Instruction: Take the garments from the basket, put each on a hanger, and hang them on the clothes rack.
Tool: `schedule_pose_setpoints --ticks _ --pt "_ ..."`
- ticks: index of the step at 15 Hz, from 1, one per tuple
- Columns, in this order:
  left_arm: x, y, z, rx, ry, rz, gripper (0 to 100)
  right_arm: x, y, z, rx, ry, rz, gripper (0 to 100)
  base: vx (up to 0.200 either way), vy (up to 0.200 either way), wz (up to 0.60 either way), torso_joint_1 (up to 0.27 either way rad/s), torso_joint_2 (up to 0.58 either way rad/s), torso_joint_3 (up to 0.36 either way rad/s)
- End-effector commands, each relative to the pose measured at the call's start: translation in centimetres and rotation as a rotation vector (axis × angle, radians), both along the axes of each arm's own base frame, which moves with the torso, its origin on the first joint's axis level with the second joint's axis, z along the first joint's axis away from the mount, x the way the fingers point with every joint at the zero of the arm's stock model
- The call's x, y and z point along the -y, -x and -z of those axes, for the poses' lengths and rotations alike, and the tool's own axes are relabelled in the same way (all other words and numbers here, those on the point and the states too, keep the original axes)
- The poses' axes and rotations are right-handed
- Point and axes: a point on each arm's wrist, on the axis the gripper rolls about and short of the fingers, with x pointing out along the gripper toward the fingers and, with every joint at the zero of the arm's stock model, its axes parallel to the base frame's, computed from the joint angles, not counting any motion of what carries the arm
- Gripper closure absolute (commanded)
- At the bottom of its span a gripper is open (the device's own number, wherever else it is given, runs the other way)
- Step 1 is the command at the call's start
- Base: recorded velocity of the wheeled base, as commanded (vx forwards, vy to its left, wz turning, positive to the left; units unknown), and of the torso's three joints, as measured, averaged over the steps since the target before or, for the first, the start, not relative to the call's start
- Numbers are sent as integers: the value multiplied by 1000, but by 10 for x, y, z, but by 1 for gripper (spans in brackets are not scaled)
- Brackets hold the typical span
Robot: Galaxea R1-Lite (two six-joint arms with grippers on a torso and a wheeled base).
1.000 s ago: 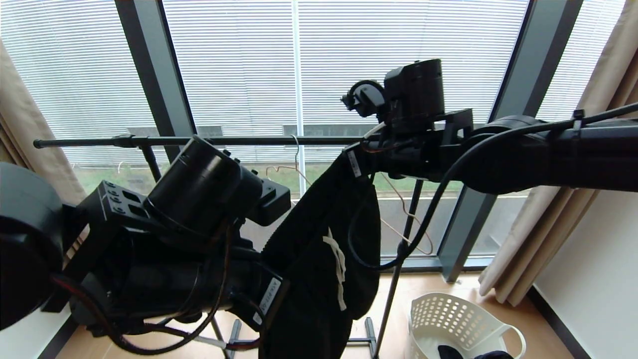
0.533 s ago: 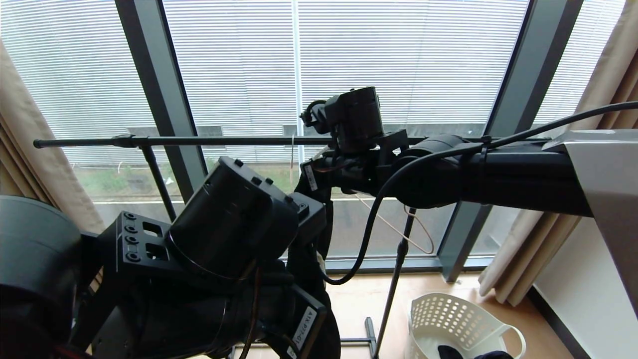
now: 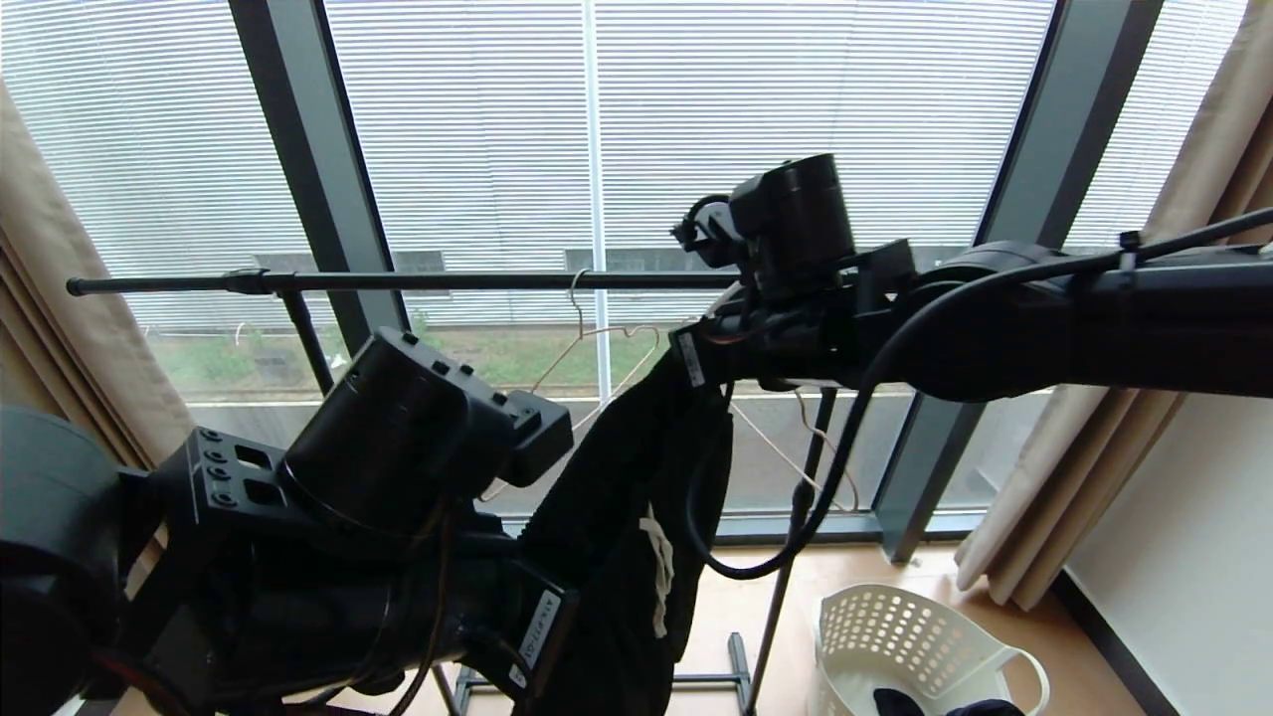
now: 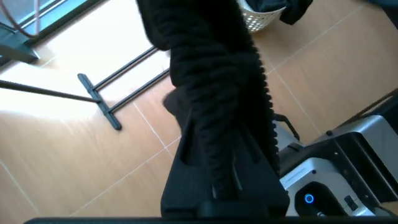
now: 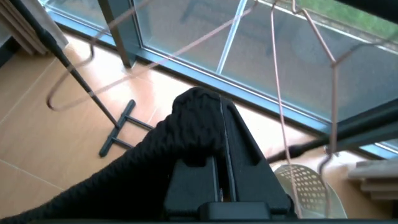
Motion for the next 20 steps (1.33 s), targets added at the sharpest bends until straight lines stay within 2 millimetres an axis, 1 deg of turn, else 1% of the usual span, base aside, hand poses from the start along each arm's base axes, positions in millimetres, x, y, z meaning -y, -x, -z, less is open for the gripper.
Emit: schedule_pose_setpoints --ticks 1,3,4,6,7,8,9,10,11,12,14,17,20 --pt "-13 -18 -3 34 33 -84 100 48 41 -25 8 2 37 100 0 0 0 0 0 0" --pt "-17 -35 4 34 25 -132 100 70 67 -20 -22 26 42 100 0 0 0 0 0 0" --pt "-17 -35 4 34 25 -132 100 70 67 -20 -22 26 42 100 0 0 0 0 0 0" --pt "-22 -52 10 24 5 -174 100 95 99 -6 -67 60 43 100 0 0 0 0 0 0" --pt "-21 -56 12 19 5 -183 100 102 109 -1 -80 68 40 100 0 0 0 0 0 0" --pt "-20 -57 12 19 5 -183 100 105 116 5 -94 80 33 100 0 0 0 0 0 0" --pt "-19 -57 11 22 7 -182 100 105 119 7 -102 84 26 100 0 0 0 0 0 0" --pt "-17 -59 6 40 17 -174 100 102 126 15 -122 99 -2 100 0 0 0 0 0 0" --pt "-16 -60 0 58 32 -173 100 100 129 20 -140 100 -11 100 0 0 0 0 0 0" --pt "-15 -62 -5 73 42 -171 100 97 128 23 -149 95 -6 100 0 0 0 0 0 0" --pt "-14 -60 -5 74 40 -165 100 90 125 29 -153 97 -17 100 0 0 0 0 0 0" --pt "-8 -53 -1 63 31 -136 100 89 124 32 -162 100 -20 100 0 0 0 0 0 0" --pt "-6 -56 -11 92 53 -137 100 90 125 39 -183 117 -18 100 0 0 0 0 0 0"
